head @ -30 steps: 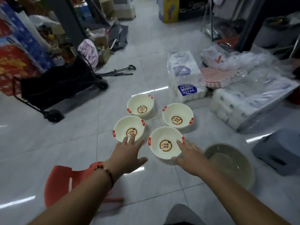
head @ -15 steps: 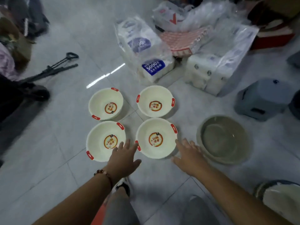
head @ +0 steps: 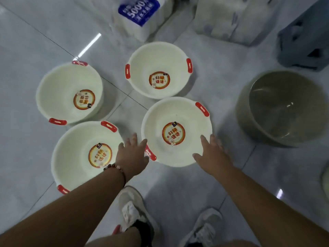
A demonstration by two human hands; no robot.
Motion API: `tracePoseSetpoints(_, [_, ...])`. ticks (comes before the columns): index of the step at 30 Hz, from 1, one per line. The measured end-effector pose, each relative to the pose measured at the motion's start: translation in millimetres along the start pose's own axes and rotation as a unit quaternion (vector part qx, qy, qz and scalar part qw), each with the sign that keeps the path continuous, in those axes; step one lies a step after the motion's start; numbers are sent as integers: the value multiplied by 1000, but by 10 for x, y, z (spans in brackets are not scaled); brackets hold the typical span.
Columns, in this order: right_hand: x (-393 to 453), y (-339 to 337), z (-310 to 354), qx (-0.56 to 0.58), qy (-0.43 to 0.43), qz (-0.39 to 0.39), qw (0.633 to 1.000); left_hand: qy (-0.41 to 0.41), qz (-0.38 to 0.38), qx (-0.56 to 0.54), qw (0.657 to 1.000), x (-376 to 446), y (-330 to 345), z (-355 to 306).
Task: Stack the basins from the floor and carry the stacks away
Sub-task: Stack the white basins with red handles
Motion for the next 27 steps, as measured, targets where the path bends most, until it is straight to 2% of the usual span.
tracePoseSetpoints(4, [674, 460, -222, -62, -6, -15, 998, 15, -21, 31, 999, 732, 619, -137])
tracePoseSetpoints(9, [1407, 644, -592, -87, 26, -82, 993, 26, -52, 45, 997, 1568, 902, -239])
tracePoseSetpoints(11, [1647, 699, -784, 4, 55, -114, 992, 50, -63, 57, 995, 1766, 970, -216])
tracePoseSetpoints(13, [1794, 798, -1008, 204, 103, -130, 965, 56, -54, 39, 996, 1875, 1081, -150])
tracePoseSetpoints(15, [1832, 981, -1170, 418, 160, -113, 887, 55, -41, 7, 998, 1879, 1176, -123])
tracePoseSetpoints(17, [1809, 1125, -1201, 551, 184, -72, 811, 62, -45, -19, 997, 1857, 1215, -149])
tracePoseSetpoints(19, [1767, 1141, -1216, 570, 192, -59, 796, 70, -50, -46, 995, 1856, 1205, -171])
tracePoseSetpoints(23, [1678, 985, -1279, 544, 218, -83, 806, 70, -32, -166, 983, 1872, 1020, -140])
tracePoseSetpoints(27, [1592, 840, -1290, 551, 228, -97, 797, 8, -71, -339, 938, 1799, 704, -9])
Point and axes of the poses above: each hand's wrist, its own x-axis towards the middle knuckle, its own y-axis out of the palm, z = x × y, the point moved 8 cm from there along x, towards the middle knuckle, and after that the axes turned 8 degrees about -y, right-handed, at the moved point
